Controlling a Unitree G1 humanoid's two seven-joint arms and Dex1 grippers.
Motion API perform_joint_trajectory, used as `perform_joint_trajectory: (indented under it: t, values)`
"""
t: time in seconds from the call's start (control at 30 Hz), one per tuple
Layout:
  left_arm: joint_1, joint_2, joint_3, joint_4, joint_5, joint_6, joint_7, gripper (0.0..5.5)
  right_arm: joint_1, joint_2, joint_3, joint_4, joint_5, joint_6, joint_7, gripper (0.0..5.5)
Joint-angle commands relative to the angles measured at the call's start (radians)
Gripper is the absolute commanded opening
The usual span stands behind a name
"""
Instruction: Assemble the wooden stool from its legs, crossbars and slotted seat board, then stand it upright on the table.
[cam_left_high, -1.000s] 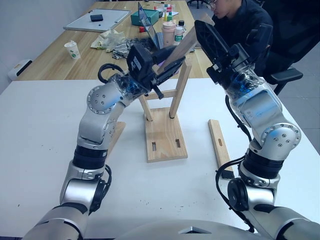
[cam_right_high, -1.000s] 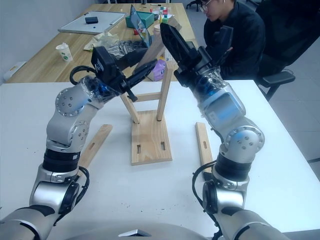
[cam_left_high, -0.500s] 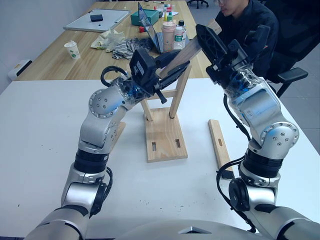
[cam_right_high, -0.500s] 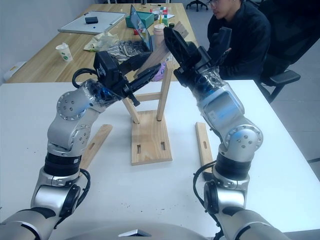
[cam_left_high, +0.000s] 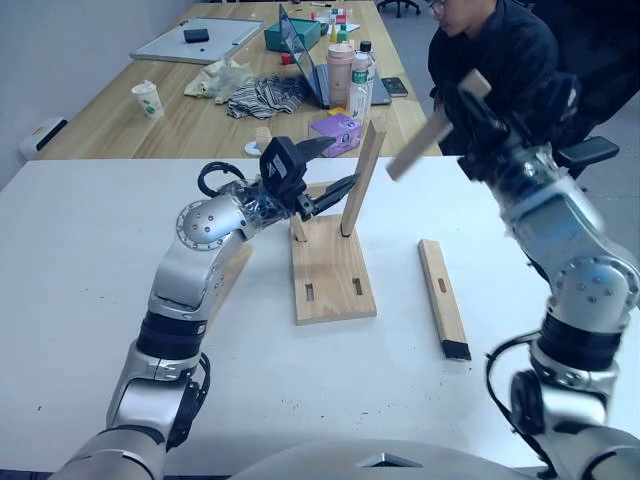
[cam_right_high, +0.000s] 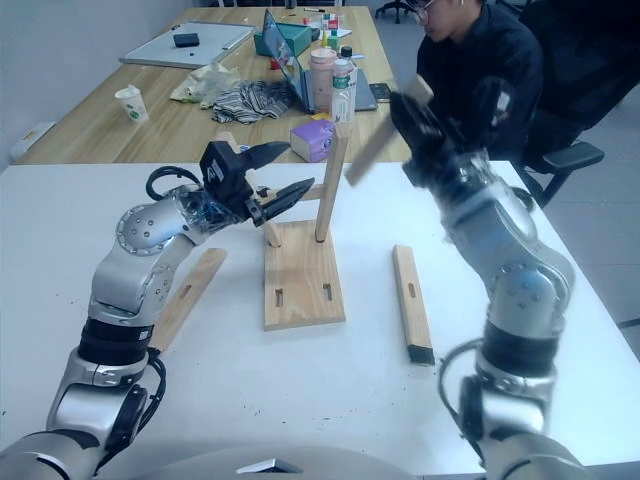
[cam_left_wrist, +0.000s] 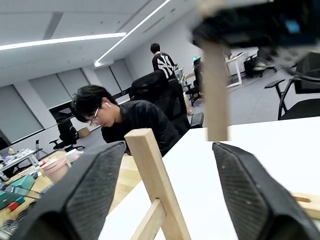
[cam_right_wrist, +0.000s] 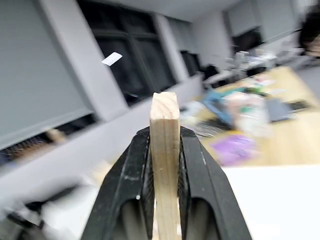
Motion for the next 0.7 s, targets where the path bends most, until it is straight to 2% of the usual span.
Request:
perform_joint_trajectory:
  t: [0.03,0.17,0.3,0.7]
  values:
    - [-0.017,-0.031,0.026,-0.033,-0.015,0.014,0.039,3.30,0.256,-0.031,0.072,-0.062,-0.191,-0.060,0.073,0.40]
    - [-0.010,-0.034,0.028,-0.035,-0.011,0.017,0.044,3.30,0.372,0.051,0.042,-0.040,-0.316,-0.180,0.072,0.40]
    - [-0.018,-0.033,0.031,-0.033,-0.014,0.025,0.043,3.30,0.423,0.091,0.019,-0.009,-0.367,-0.217,0.074,0.40]
    - [-0.022,-0.042,0.035,-0.037,-0.023,0.040,0.043,3.30,0.534,0.189,0.069,0.230,-0.521,-0.363,0.170,0.40]
